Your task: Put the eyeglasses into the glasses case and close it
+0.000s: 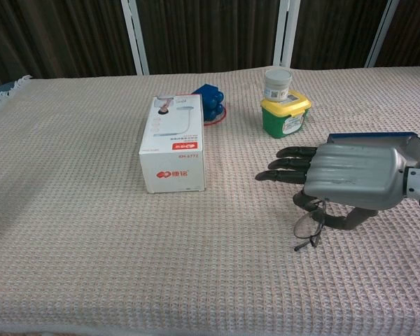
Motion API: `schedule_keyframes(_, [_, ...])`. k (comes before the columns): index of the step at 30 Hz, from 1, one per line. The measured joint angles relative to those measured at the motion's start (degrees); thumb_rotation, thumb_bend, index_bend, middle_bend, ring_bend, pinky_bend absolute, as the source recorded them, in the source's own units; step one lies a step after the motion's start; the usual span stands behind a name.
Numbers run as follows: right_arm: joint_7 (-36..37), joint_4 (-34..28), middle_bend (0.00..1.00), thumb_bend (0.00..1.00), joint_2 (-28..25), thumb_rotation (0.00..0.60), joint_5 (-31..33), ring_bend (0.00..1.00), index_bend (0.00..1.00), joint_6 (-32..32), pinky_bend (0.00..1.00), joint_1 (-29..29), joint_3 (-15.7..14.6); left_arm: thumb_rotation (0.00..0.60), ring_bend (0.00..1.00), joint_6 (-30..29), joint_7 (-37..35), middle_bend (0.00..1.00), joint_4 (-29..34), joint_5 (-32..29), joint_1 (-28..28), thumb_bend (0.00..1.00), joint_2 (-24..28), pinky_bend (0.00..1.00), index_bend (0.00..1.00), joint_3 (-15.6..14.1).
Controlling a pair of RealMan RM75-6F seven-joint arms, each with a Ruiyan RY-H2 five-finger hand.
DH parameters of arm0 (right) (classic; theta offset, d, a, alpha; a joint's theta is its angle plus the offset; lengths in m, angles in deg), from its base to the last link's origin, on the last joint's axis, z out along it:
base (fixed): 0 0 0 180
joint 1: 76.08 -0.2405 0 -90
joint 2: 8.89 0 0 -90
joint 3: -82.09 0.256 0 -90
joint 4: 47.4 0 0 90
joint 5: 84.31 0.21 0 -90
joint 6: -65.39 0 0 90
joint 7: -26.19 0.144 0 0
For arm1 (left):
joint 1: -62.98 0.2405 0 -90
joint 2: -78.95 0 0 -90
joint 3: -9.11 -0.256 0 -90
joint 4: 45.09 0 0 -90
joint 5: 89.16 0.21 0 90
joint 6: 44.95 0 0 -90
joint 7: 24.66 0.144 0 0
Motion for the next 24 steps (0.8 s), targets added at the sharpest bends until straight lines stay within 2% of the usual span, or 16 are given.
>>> schedule_keyframes(10, [-6.12,-4.11,0.03,0.7,-4.8,0.6,2.73,0.0,0.74,-0.29,0.13,0.28,1.56,0.6,0.0,-0.81,-0.94,0.0,-0.06,0.69,0.3,0.39,0.33,0.12,0.0,-0.22])
schedule_keyframes(20, [-16.8,-10.3,0.03,0.7,-11.87,0.6,11.22,0.0,0.74,-2.72,0.13,2.7,4.16,0.6,0.0,-1.79,-2.29,0.0,-0.28,2.26,0.53,0.39,0.76,0.12,0.0,-0.75])
schedule_keyframes(24, [-19.7,-10.82,0.03,0.7,-13.04,0.6,15.52,0.0,0.74,-3.24,0.13,4.12,5.14,0.6,0.0,-2.09,-2.73,0.0,-0.41,3.0,0.57,0.39,0.87,0.12,0.0,-1.03])
